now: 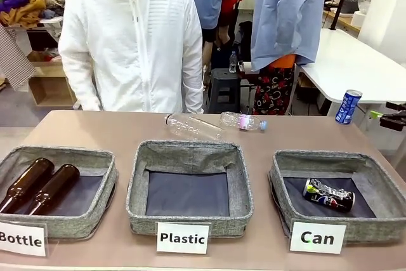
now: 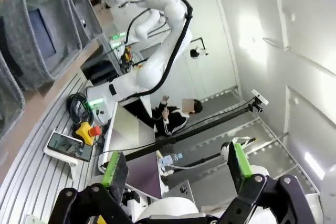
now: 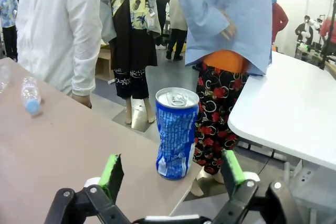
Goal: Sort the can waste into the basket.
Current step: Pick up the can waste from the table and place it in the right Fabric basket.
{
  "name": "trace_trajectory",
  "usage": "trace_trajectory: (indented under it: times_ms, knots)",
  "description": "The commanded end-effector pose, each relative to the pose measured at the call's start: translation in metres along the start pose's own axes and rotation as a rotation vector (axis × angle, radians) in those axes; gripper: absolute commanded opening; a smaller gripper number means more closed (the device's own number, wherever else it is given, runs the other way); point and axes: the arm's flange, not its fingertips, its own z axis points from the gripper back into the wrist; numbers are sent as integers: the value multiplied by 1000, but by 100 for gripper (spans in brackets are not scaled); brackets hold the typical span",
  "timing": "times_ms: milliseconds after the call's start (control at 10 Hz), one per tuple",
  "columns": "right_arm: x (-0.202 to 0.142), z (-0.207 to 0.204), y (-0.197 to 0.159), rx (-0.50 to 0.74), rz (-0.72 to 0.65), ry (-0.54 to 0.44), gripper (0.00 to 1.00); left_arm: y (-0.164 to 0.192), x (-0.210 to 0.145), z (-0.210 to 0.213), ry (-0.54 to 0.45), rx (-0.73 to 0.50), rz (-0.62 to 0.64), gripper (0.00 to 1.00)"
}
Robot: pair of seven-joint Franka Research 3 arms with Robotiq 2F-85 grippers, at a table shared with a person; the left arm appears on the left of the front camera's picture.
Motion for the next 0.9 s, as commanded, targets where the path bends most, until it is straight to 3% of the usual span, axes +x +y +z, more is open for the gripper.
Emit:
trace_trajectory:
  times_ms: [0,100,200,500,800]
  knots:
    - [0,-24,-5,-54,-13,-18,100,2,-14,-58,58,-35,-22,100]
    - [-4,-34,-5,-56,-15,-21,100,17,-14,-73,91,-22,49,100]
    - [-6,-41,-5,-11,-12,-36,100,4,11,-13,42,-11,5,100]
    - [-3,-47,12,41,14,-38,100,4,11,-13,42,-11,5,100]
    - [-5,-47,7,25,-2,-33,100,4,11,-13,42,-11,5,100]
